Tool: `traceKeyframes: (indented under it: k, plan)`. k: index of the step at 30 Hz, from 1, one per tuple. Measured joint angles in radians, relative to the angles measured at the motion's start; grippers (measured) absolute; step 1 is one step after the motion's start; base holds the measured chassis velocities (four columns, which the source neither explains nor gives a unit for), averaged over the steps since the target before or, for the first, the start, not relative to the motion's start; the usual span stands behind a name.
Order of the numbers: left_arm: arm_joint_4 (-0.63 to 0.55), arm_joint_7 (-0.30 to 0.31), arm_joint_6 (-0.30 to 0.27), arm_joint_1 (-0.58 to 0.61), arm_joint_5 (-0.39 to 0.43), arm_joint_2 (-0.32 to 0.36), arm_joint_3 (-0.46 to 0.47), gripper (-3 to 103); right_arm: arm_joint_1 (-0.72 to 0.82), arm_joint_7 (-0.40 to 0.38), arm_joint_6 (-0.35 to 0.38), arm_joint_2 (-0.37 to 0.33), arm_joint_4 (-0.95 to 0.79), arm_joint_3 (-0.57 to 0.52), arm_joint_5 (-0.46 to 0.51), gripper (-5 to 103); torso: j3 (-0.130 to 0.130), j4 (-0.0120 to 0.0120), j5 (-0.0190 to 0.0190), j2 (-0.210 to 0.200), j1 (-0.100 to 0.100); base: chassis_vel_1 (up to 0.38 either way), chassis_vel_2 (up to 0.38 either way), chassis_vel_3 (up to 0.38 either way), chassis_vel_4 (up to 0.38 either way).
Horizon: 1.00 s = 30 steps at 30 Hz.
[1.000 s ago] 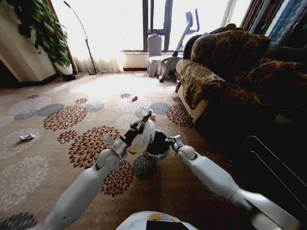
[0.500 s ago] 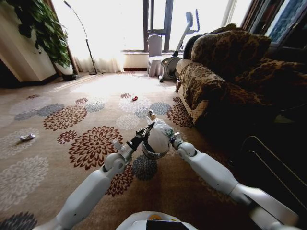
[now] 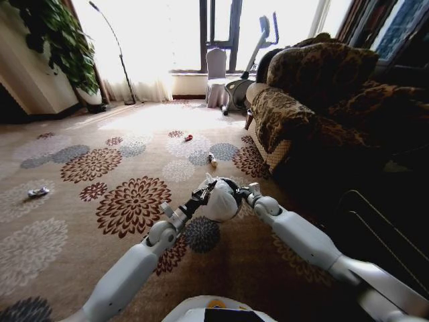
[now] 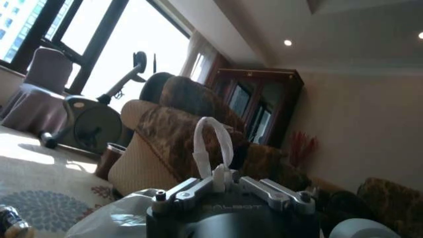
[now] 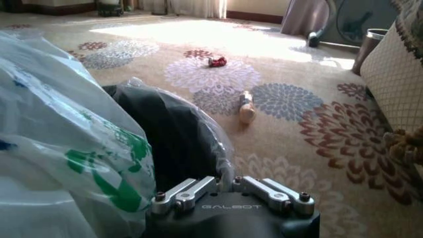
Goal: Pick up the trash from the ground and place it into the trash bin.
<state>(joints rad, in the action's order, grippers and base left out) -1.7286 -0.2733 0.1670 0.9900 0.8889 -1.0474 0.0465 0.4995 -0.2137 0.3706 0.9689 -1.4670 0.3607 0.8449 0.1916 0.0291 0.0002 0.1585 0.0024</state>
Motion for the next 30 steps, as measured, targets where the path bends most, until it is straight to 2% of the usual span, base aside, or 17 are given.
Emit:
traceKeyframes:
  k: [5, 6, 7, 8, 11, 13, 15, 16, 20, 21, 23, 24, 25, 27, 30]
  plan:
    - [0.027, 0.061, -0.011, -0.02, -0.043, -0.012, -0.021, 0, 0.021, 0.003, 0.006, -0.02, -0.047, 0.005, 0.002, 2, 0.0, -0.0004, -0.0001, 0.0, 0.0, 0.0, 0.0, 0.0, 0.0]
    - [0.035, 0.057, -0.019, -0.027, -0.061, -0.011, -0.025, 0, 0.027, 0.005, 0.008, -0.024, -0.06, 0.008, -0.002, 2, 0.0, -0.0006, -0.0001, 0.0, 0.0, 0.0, 0.0, 0.0, 0.0]
    - [0.038, 0.028, -0.018, -0.03, -0.077, -0.004, -0.032, 0, 0.033, 0.014, 0.01, -0.027, -0.07, 0.013, -0.018, 2, 0.0, -0.0005, 0.0, 0.0, 0.0, 0.0, 0.0, 0.0, 0.0]
    - [0.038, 0.028, -0.018, -0.03, -0.077, -0.004, -0.032, 0, 0.033, 0.014, 0.01, -0.027, -0.07, 0.013, -0.018, 2, 0.0, -0.0005, 0.0, 0.0, 0.0, 0.0, 0.0, 0.0, 0.0]
    - [0.012, -0.042, 0.004, -0.028, -0.066, 0.014, -0.048, 0, 0.042, 0.028, 0.01, -0.027, -0.065, 0.025, -0.062, 2, 0.0, 0.0, -0.0002, 0.0, 0.0, 0.0, 0.0, 0.0, 0.0]
    - [-0.007, -0.064, 0.012, -0.025, -0.062, 0.018, -0.05, 0, 0.048, 0.031, 0.01, -0.023, -0.056, 0.03, -0.08, 2, 0.0, 0.0, 0.0, 0.0, 0.0, 0.0, 0.0, 0.0, 0.0]
    - [-0.012, -0.095, 0.023, -0.024, -0.104, 0.031, -0.052, 0, 0.057, 0.032, 0.01, -0.02, -0.047, 0.038, -0.096, 2, 0.0, -0.0005, 0.0, 0.0, 0.0, 0.0, 0.0, 0.0, 0.0]
    - [-0.012, -0.095, 0.023, -0.024, -0.104, 0.031, -0.052, 0, 0.057, 0.032, 0.01, -0.02, -0.047, 0.038, -0.096, 2, 0.0, -0.0005, 0.0, 0.0, 0.0, 0.0, 0.0, 0.0, 0.0]
    - [0.042, -0.107, 0.053, -0.018, -0.239, 0.064, -0.063, 0, 0.052, 0.033, 0.018, -0.04, -0.061, 0.062, -0.095, 2, 0.0, 0.0001, 0.0, 0.0, 0.0, 0.0, 0.0, 0.0, 0.0]
    - [0.042, -0.107, 0.053, -0.018, -0.239, 0.064, -0.063, 0, 0.052, 0.033, 0.018, -0.04, -0.061, 0.062, -0.095, 2, 0.0, 0.0001, 0.0, 0.0, 0.0, 0.0, 0.0, 0.0, 0.0]
    - [0.066, -0.106, 0.087, -0.013, -0.286, 0.064, -0.067, -2, 0.052, 0.033, 0.021, -0.047, -0.067, 0.063, -0.092, 2, 0.0, 0.0, -0.0003, 0.0, 0.0, 0.0, 0.0, 0.0, 0.0]
    - [0.066, -0.106, 0.087, -0.013, -0.286, 0.064, -0.067, -2, 0.052, 0.033, 0.021, -0.047, -0.067, 0.063, -0.092, 2, 0.0, 0.0, -0.0003, 0.0, 0.0, 0.0, 0.0, 0.0, 0.0]
    - [0.068, -0.095, 0.107, -0.014, -0.294, 0.057, -0.066, 6, 0.056, 0.034, 0.025, -0.05, -0.073, 0.063, -0.091, 2, 0.0, -0.0001, -0.0001, 0.0, 0.0, 0.0, 0.0, 0.0, 0.0]
    - [0.055, -0.07, 0.107, -0.022, -0.294, 0.048, -0.061, 6, 0.066, 0.037, 0.031, -0.056, -0.083, 0.063, -0.089, 2, 0.0, -0.0002, -0.0003, 0.0, 0.0, 0.0, 0.0, 0.0, 0.0]
    - [0.045, -0.086, 0.103, -0.035, -0.309, 0.073, -0.065, 4, 0.075, 0.039, 0.042, -0.065, -0.096, 0.063, -0.086, 2, 0.0, -0.0006, -0.0001, 0.0, 0.0, 0.0, 0.0, 0.0, 0.0]
